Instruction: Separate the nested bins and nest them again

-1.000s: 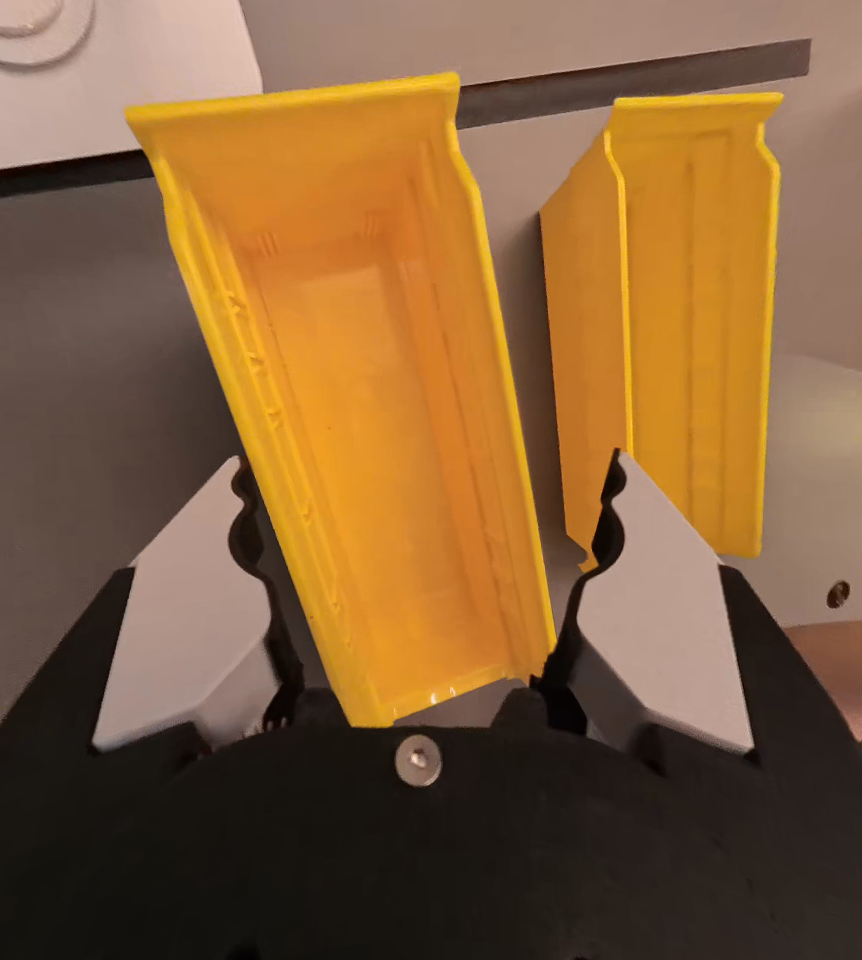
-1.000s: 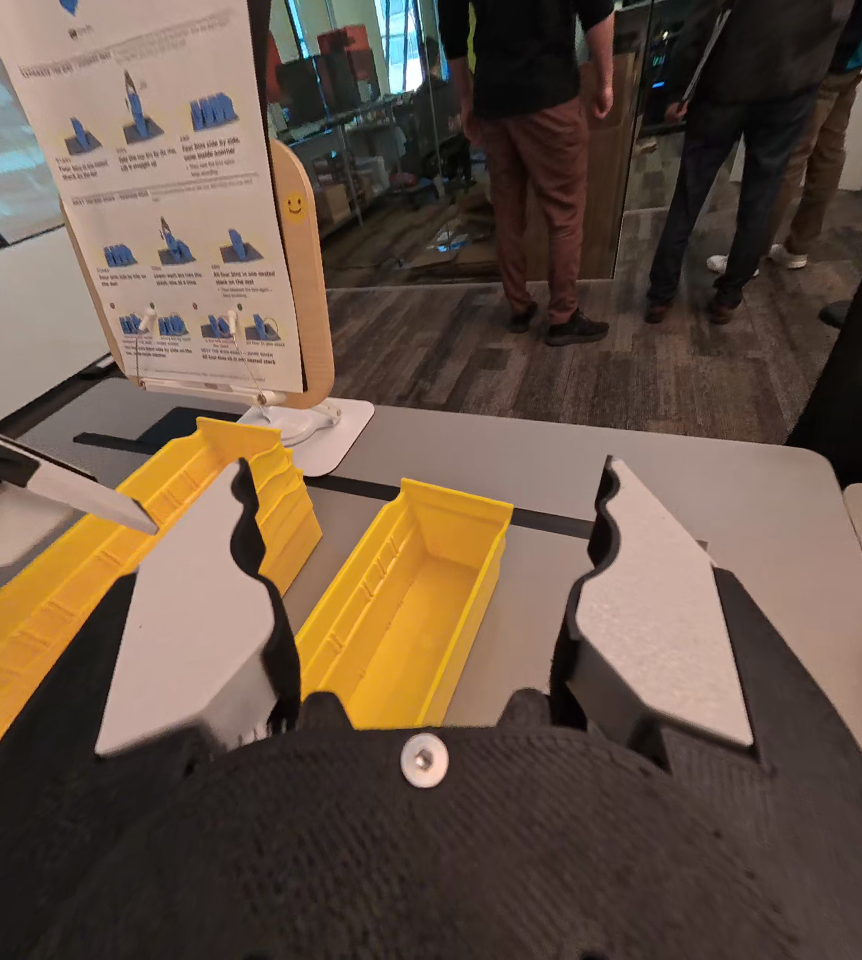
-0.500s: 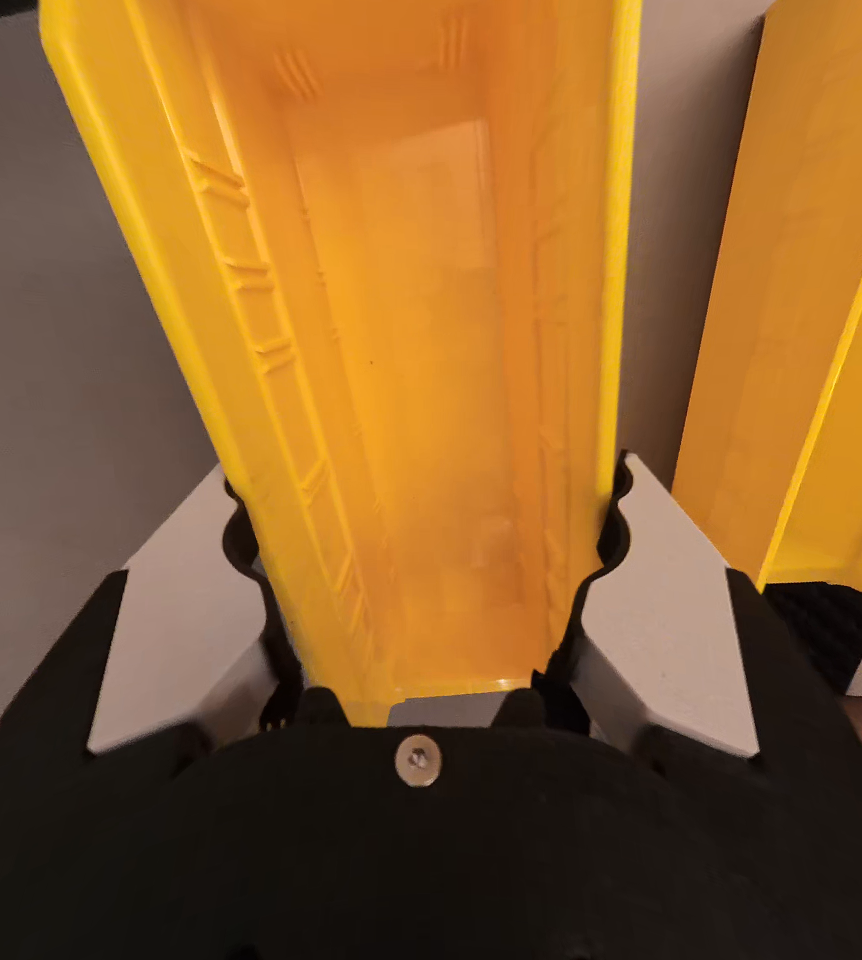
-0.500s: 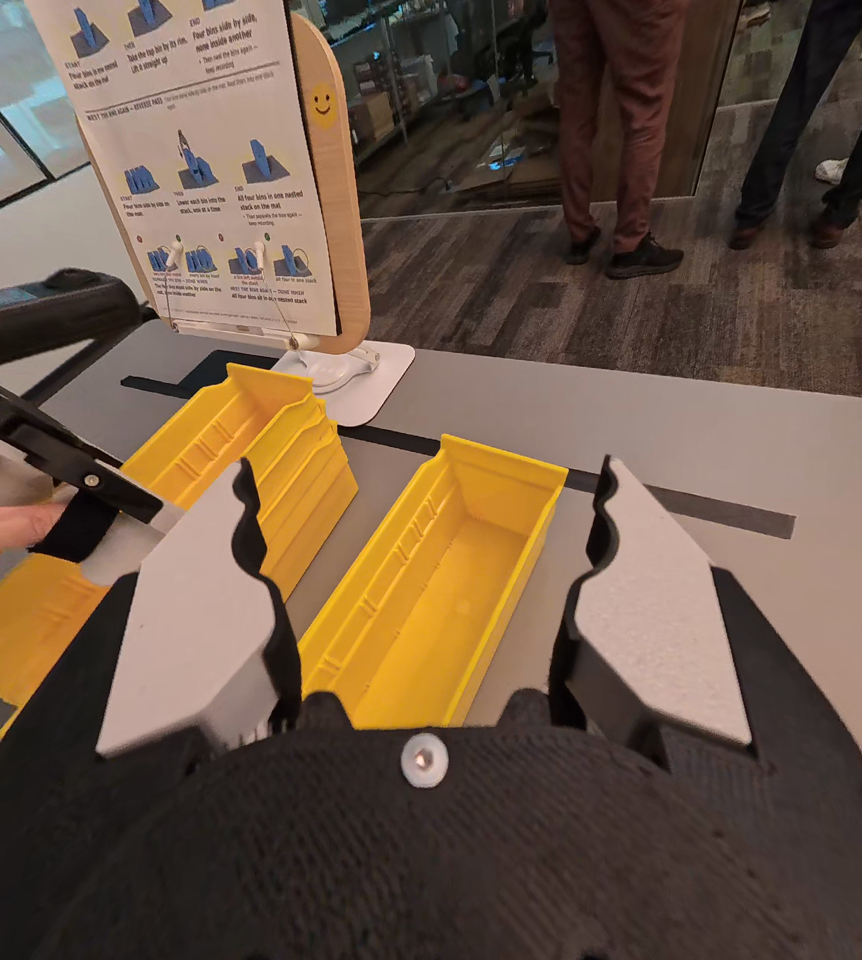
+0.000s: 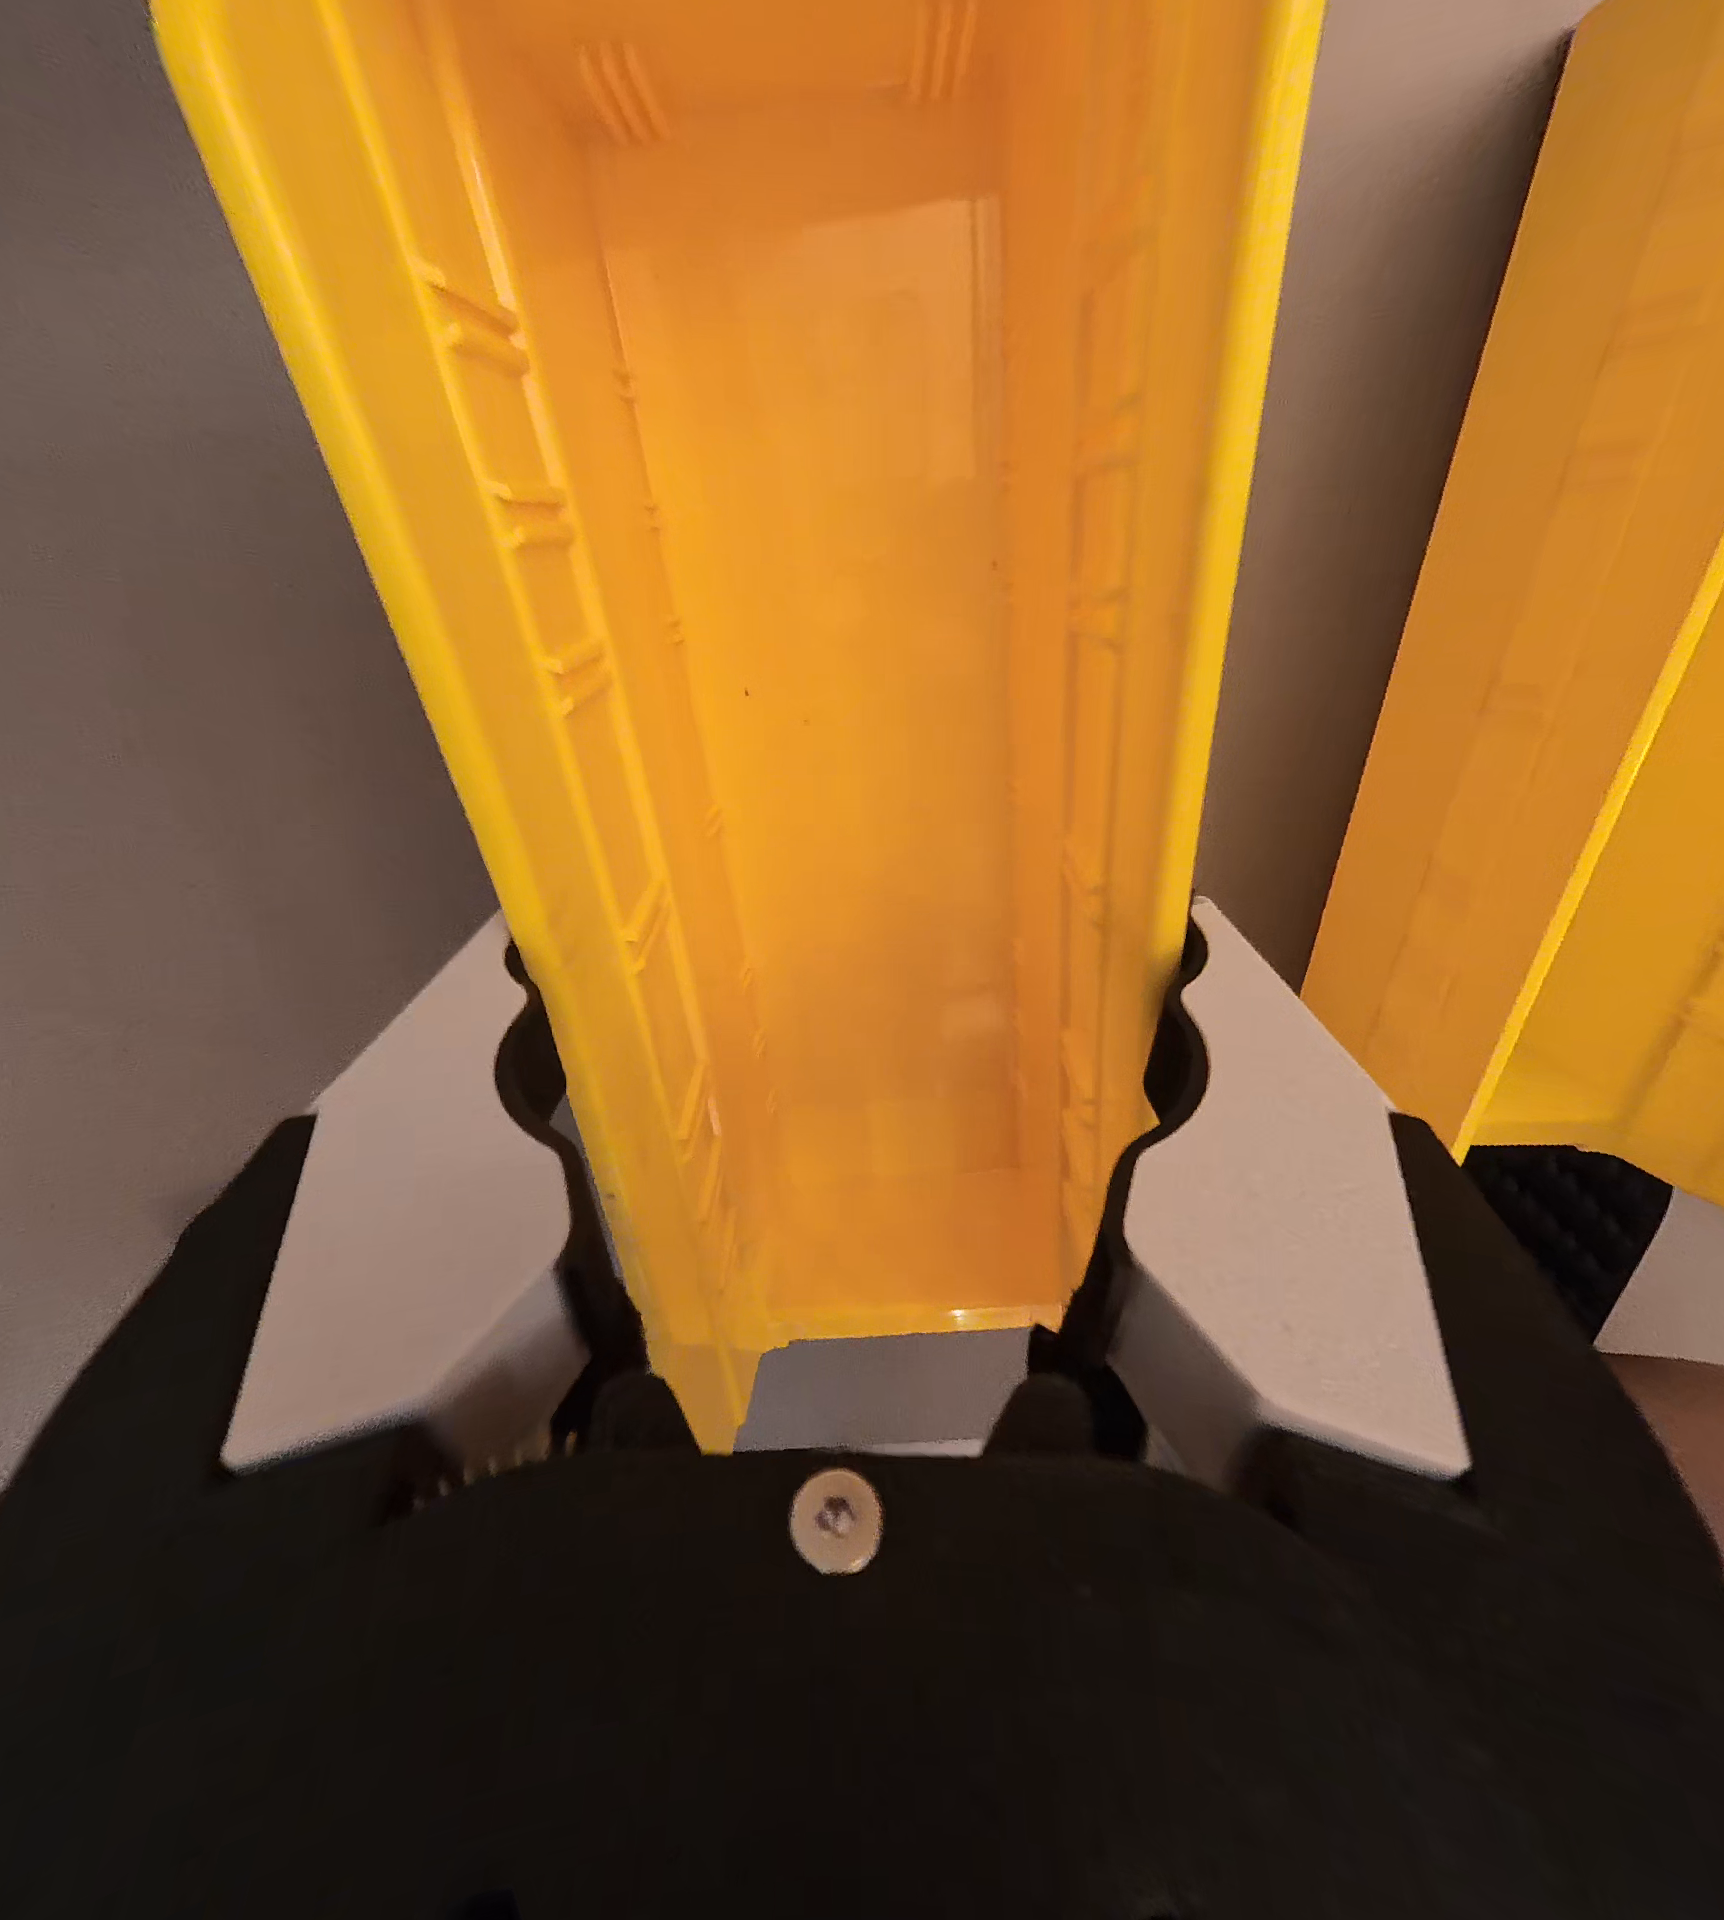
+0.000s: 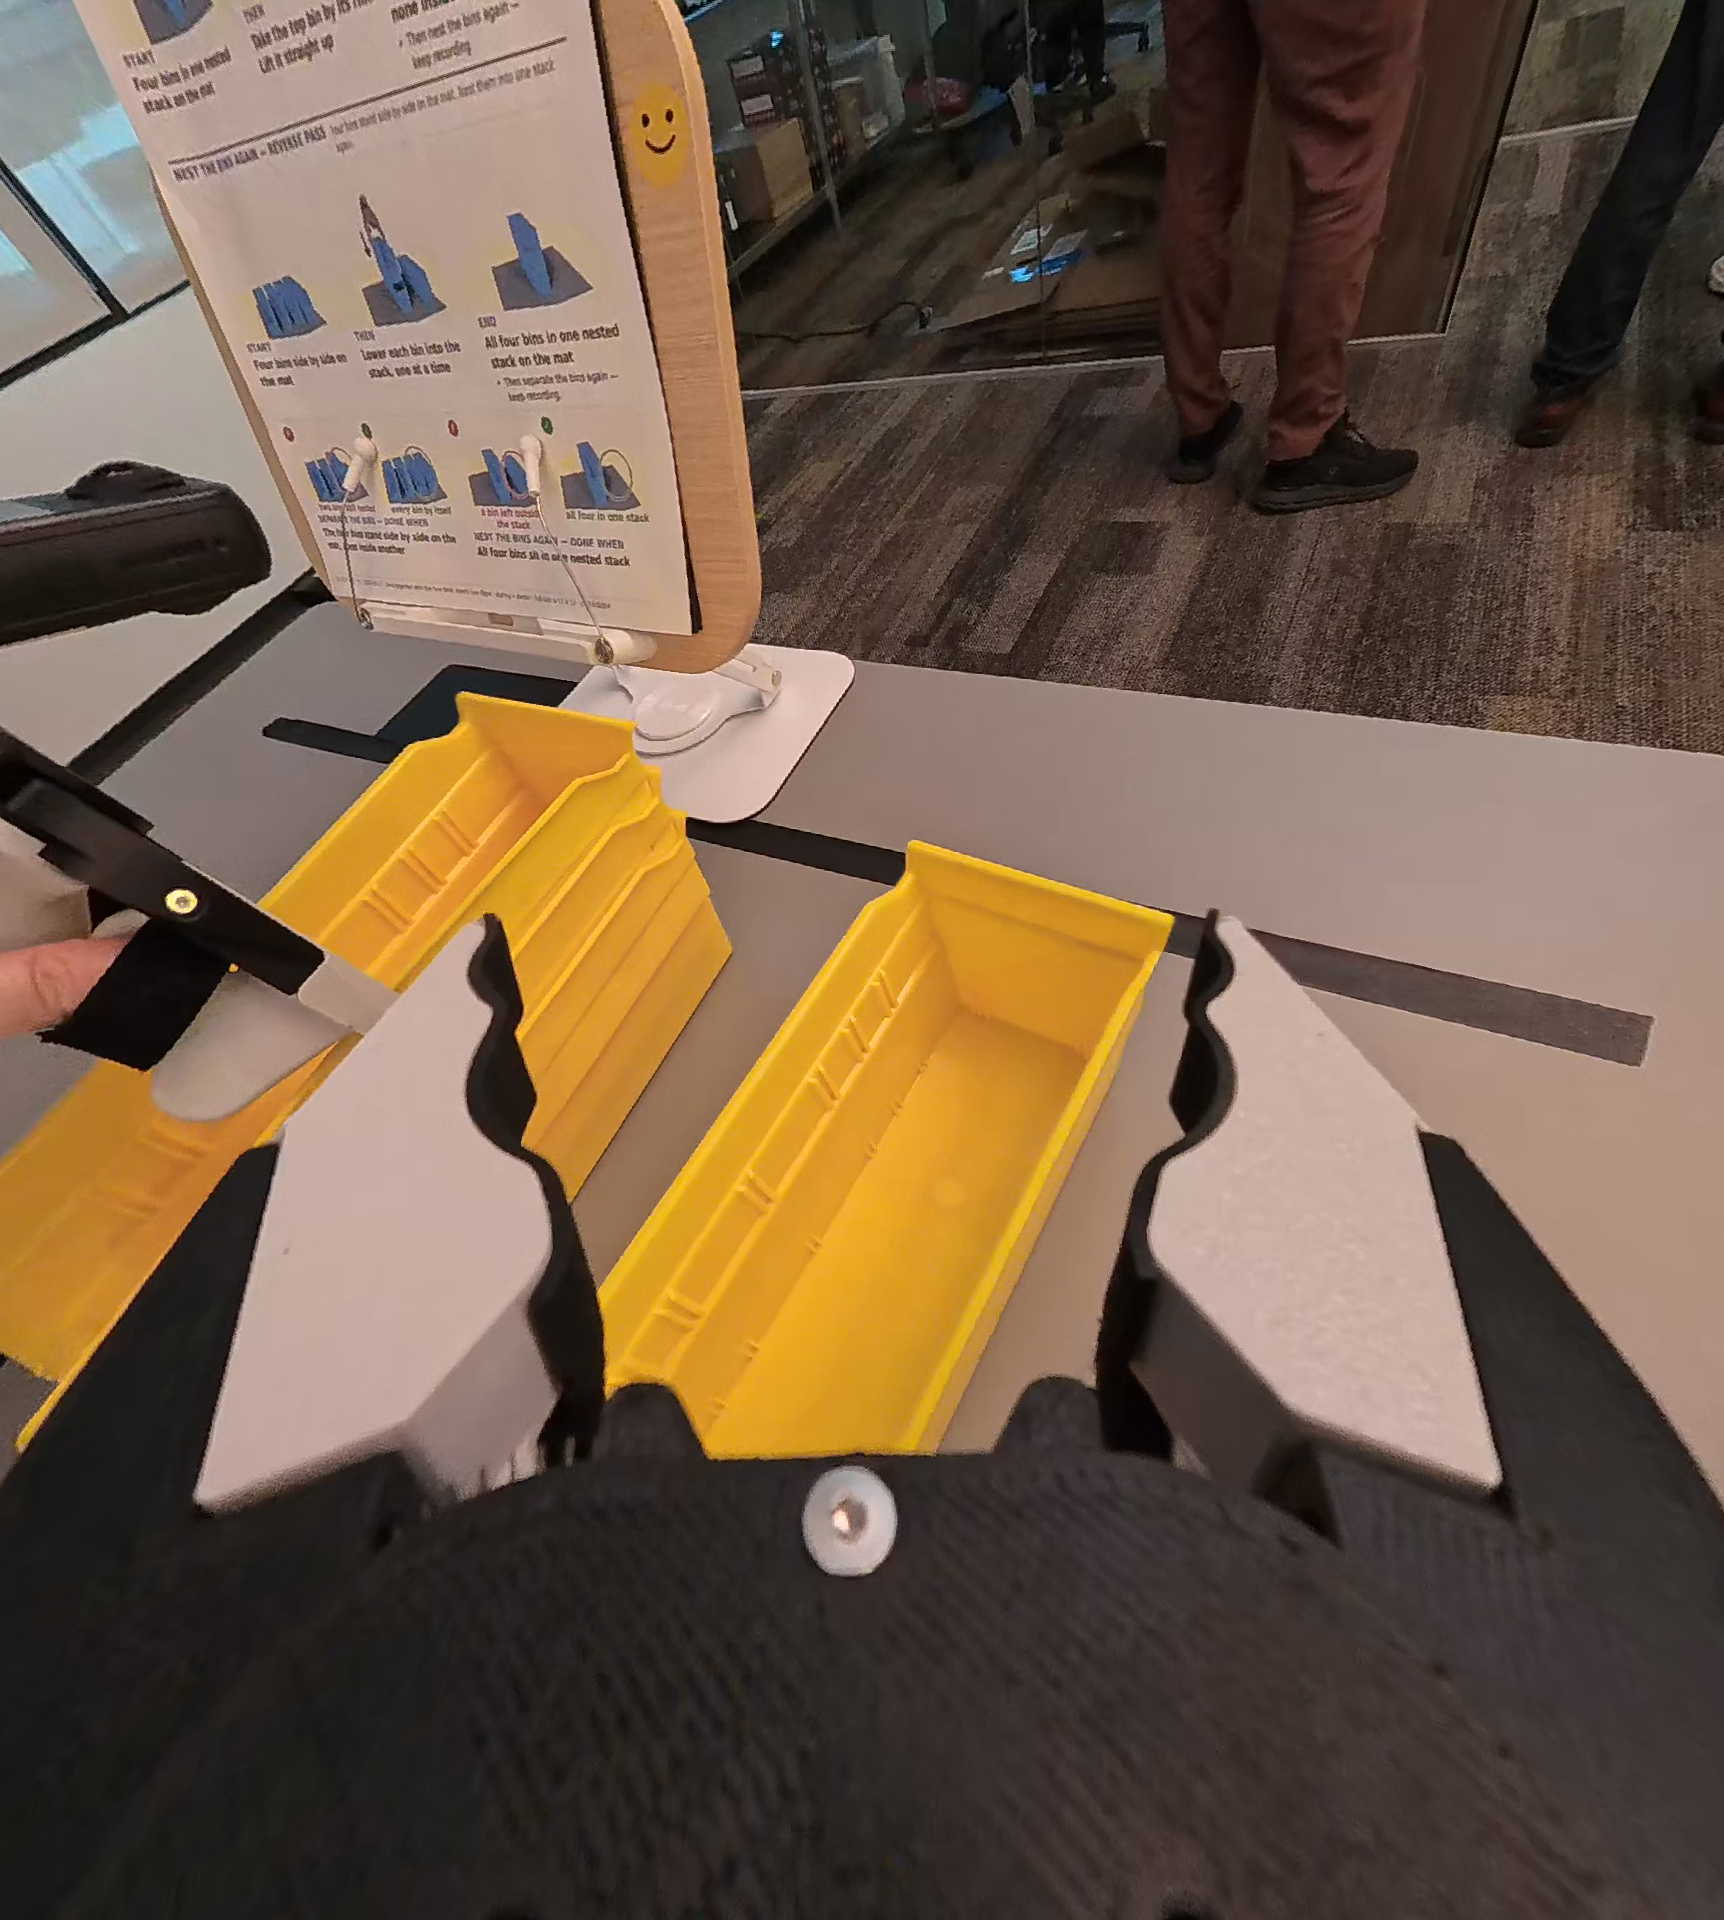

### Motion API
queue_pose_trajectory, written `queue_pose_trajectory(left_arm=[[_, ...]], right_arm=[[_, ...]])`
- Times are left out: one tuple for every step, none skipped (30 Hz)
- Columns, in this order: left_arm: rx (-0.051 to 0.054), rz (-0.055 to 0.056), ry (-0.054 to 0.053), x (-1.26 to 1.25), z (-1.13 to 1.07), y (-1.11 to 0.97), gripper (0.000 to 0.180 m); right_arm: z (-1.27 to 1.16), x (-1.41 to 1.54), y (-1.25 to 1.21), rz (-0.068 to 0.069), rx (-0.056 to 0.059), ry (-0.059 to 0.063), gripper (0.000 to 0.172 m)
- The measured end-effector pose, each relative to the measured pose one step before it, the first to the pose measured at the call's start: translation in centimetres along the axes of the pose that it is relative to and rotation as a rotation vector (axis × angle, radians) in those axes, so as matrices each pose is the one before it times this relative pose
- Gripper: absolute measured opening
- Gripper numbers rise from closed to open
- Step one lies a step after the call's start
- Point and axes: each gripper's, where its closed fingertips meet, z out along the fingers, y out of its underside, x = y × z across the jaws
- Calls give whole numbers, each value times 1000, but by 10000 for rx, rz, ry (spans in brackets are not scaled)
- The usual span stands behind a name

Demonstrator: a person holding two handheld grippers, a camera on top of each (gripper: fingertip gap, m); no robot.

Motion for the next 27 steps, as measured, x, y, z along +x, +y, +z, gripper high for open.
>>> queue_pose_trajectory(left_arm=[[-43,-16,2,-44,-38,49,116],[-43,-21,12,-36,-29,54,116],[-36,-24,13,-52,-54,50,115],[-25,-16,13,-47,-56,29,115],[-20,-11,22,-35,-63,30,115],[-10,-12,32,-29,-76,19,114],[-18,-10,36,-29,-101,19,114],[-41,2,34,-22,-118,46,114],[-33,-11,19,-37,-152,23,115],[33,-23,29,-24,-216,-72,116],[27,-4,24,18,-271,-48,116],[-21,30,10,29,-275,21,116],[40,-13,28,3,-343,-60,116],[96,-25,41,6,-445,-130,117],[55,35,17,-12,-583,-85,117],[61,29,17,-59,-713,-53,116],[38,52,-4,-136,-841,-12,116],[15,-17,74,-134,-953,50,116],[60,5,88,-198,-1097,-11,116],[116,-8,110,-253,-1268,-73,116],[132,-36,151,-289,-1353,-71,116],[154,-7,128,-365,-1404,-88,116],[159,57,10,-579,-1383,-87,117],[79,83,-86,-797,-1233,69,117],[17,43,-154,-1001,-1046,201,118],[44,29,-189,-1136,-815,152,118],[88,1,-209,-1233,-566,140,118]], right_arm=[[43,-30,60,-9,-33,-12,127],[27,18,56,-8,-26,19,127],[27,5,33,-8,-17,6,127],[6,-12,12,6,-6,-16,127],[5,-14,6,19,-3,-17,127],[8,6,-1,10,2,-8,127],[-3,5,-7,5,3,-7,127],[5,10,22,11,-8,-6,127],[20,29,29,12,-13,-3,127],[17,18,28,11,-8,-4,127],[27,35,30,15,-8,1,127],[43,20,32,14,-14,-7,127],[52,32,60,17,-24,-1,127],[64,35,87,13,-42,1,127],[64,35,104,13,-48,-1,127],[59,4,86,15,-48,-12,127],[35,18,55,12,-30,-2,127],[26,34,17,2,0,10,127],[11,31,17,3,-4,12,127],[6,6,34,-1,-14,-1,127],[9,12,34,1,-19,-4,127],[18,40,19,10,-4,5,127],[12,48,7,13,-3,8,127],[17,51,26,10,-13,5,127],[16,57,28,11,-15,10,127],[17,89,34,13,-14,25,127],[8,78,31,6,-14,23,127]])
